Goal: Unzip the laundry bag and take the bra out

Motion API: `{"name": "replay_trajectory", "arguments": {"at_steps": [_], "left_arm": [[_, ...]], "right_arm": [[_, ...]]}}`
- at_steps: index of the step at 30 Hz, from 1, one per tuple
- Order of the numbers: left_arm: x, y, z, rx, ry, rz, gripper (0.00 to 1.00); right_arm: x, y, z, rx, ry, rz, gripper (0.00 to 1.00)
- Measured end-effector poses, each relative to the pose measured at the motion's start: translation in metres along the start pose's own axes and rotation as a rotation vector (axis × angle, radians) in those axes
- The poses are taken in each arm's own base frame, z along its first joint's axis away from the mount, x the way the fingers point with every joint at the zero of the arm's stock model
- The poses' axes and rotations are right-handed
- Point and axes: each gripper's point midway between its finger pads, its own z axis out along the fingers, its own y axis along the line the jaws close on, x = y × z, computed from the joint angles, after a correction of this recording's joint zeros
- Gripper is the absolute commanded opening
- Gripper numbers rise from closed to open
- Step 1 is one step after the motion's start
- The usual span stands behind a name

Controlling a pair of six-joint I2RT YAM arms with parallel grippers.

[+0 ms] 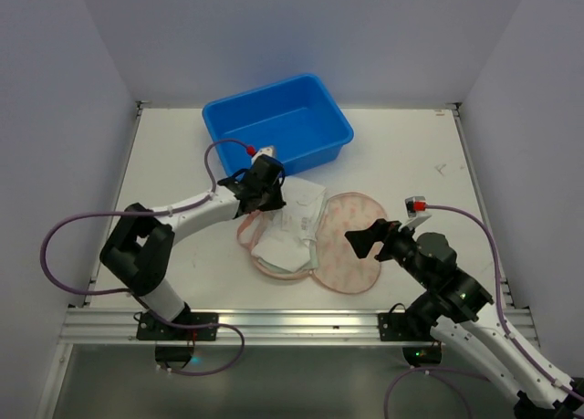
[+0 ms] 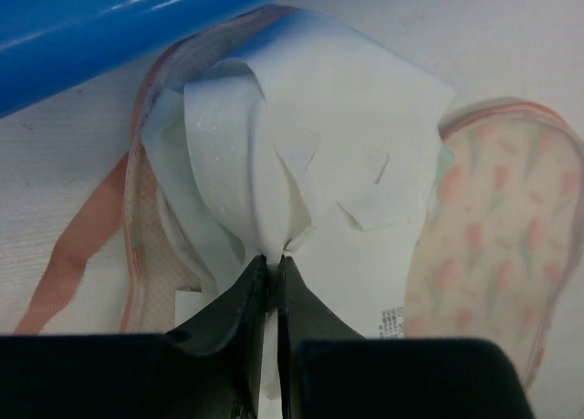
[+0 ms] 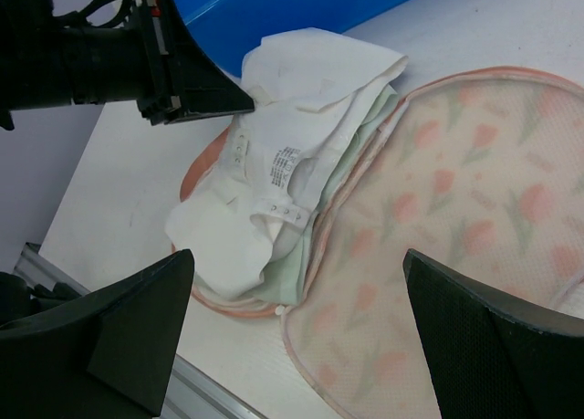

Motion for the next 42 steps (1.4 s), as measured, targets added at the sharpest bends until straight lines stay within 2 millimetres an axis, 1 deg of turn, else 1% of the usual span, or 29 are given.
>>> {"name": "replay_trajectory", "arguments": {"at_steps": [4, 6, 7, 11, 14, 18, 20, 22, 25, 27, 29, 32, 34, 36, 39, 42], "left_arm": [[-0.01, -0.01, -0.02, 0.053, -0.034, -0.008, 0.09], [-0.015, -0.014, -0.03, 0.078, -0.052, -0.011, 0.05], [-0.018, -0.016, -0.034, 0.09, -0.06, -0.012, 0.0], [-0.027, -0.024, -0.05, 0.137, -0.09, -0.007, 0.0], [-0.035, -0.031, -0.067, 0.18, -0.12, 0.018, 0.0], [-0.057, -0.043, -0.099, 0.249, -0.203, 0.069, 0.0], [-0.077, -0.051, -0.124, 0.288, -0.278, 0.105, 0.0], [-0.102, -0.061, -0.153, 0.325, -0.375, 0.145, 0.0], [-0.146, -0.075, -0.199, 0.36, -0.544, 0.22, 0.0], [-0.177, -0.08, -0.226, 0.361, -0.653, 0.27, 0.0], [-0.207, -0.08, -0.249, 0.345, -0.744, 0.31, 0.0], [-0.251, -0.08, -0.275, 0.318, -0.863, 0.36, 0.0], [-0.278, -0.081, -0.283, 0.303, -0.923, 0.39, 0.0], [-0.299, -0.079, -0.282, 0.286, -0.949, 0.423, 0.0], [-0.334, -0.073, -0.27, 0.271, -0.975, 0.456, 0.0], [-0.36, -0.065, -0.25, 0.282, -0.966, 0.473, 0.0]], "right_arm": [[0.0, 0.0, 0.0, 0.0, 0.0, 0.0, 0.99], [0.0, 0.0, 0.0, 0.0, 0.0, 0.0, 0.99], [0.0, 0.0, 0.0, 0.0, 0.0, 0.0, 0.99], [0.0, 0.0, 0.0, 0.0, 0.0, 0.0, 0.99], [-0.001, 0.0, -0.001, -0.002, -0.003, 0.001, 0.99], [-0.003, 0.002, -0.002, -0.009, -0.015, 0.002, 0.99], [-0.004, 0.002, -0.003, -0.011, -0.018, 0.002, 0.99], [-0.005, 0.002, -0.003, -0.011, -0.024, 0.002, 0.99], [-0.008, 0.003, -0.004, -0.013, -0.033, -0.003, 0.99], [-0.011, 0.005, -0.006, -0.017, -0.042, -0.008, 0.99], [-0.016, 0.006, -0.007, -0.017, -0.056, -0.012, 0.99], [-0.021, 0.007, -0.008, -0.016, -0.067, -0.017, 0.99], [-0.022, 0.007, -0.008, -0.016, -0.068, -0.022, 0.99], [-0.022, 0.007, -0.007, -0.014, -0.065, -0.028, 0.99], [-0.02, 0.006, -0.006, -0.008, -0.057, -0.037, 0.99], [-0.019, 0.005, -0.004, -0.003, -0.05, -0.048, 0.99]]}}
